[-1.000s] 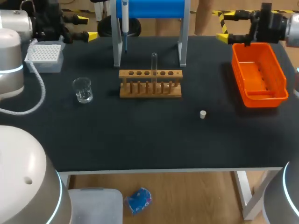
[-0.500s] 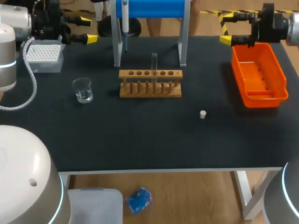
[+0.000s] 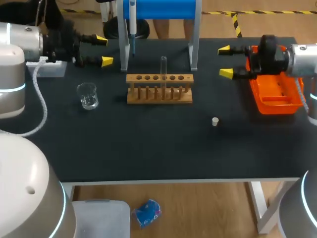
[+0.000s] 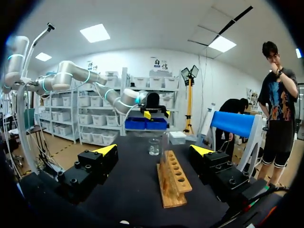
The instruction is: Invert the test tube, pick up the pipette, mount the tip to pipette, aspirate from beaker and dispense into the tube, eject the tip, return the pipette, and cap with the stopper.
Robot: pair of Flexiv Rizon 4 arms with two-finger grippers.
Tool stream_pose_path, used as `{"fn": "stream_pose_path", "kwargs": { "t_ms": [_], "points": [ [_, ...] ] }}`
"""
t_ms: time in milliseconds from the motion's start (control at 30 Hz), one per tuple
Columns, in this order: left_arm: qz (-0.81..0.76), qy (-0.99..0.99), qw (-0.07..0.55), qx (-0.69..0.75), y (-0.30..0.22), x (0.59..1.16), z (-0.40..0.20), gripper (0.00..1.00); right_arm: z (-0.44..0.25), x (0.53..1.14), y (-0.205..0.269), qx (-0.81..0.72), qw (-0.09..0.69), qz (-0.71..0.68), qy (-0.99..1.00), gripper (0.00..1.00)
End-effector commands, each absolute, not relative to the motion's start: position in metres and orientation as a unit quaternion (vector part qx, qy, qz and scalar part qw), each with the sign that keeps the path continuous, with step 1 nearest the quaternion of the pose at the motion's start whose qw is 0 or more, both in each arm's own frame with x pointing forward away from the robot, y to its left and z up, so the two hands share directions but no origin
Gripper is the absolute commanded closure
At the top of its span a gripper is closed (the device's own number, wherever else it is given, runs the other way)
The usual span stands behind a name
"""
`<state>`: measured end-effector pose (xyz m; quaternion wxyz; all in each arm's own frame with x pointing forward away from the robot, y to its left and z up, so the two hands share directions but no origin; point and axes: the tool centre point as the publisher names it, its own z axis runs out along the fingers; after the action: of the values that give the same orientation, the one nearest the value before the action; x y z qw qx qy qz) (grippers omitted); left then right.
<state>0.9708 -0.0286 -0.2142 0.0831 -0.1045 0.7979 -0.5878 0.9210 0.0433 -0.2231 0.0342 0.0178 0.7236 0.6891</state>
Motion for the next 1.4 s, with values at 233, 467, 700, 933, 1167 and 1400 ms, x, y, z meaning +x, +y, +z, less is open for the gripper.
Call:
{"fn": "stream_pose_path", "kwargs": {
  "t_ms": [233, 467, 700, 933, 1167, 1400],
  "points": [
    [-0.589, 0.797, 0.083, -0.103, -0.030, 0.974, -0.217, 0.00, -0.225, 0.922, 0.045, 0.017, 0.035, 0.690, 0.723, 0.00],
    [-0.590, 0.792, 0.096, -0.123, -0.047, 0.966, -0.236, 0.00, -0.241, 0.926, 0.059, 0.020, 0.006, 0.688, 0.725, 0.00],
    [-0.594, 0.788, 0.090, -0.137, -0.062, 0.952, -0.258, 0.00, -0.254, 0.937, 0.091, 0.015, 0.001, 0.689, 0.725, 0.00],
    [-0.578, 0.803, 0.086, -0.114, -0.079, 0.945, -0.270, 0.00, -0.258, 0.947, 0.126, -0.004, -0.013, 0.691, 0.723, 0.00],
    [-0.572, 0.809, 0.077, -0.108, -0.092, 0.941, -0.283, 0.00, -0.263, 0.956, 0.150, -0.009, -0.022, 0.693, 0.721, 0.00],
    [-0.558, 0.820, 0.079, -0.102, -0.097, 0.943, -0.295, 0.00, -0.267, 0.960, 0.167, -0.014, -0.032, 0.697, 0.716, 0.00]
  ]
}}
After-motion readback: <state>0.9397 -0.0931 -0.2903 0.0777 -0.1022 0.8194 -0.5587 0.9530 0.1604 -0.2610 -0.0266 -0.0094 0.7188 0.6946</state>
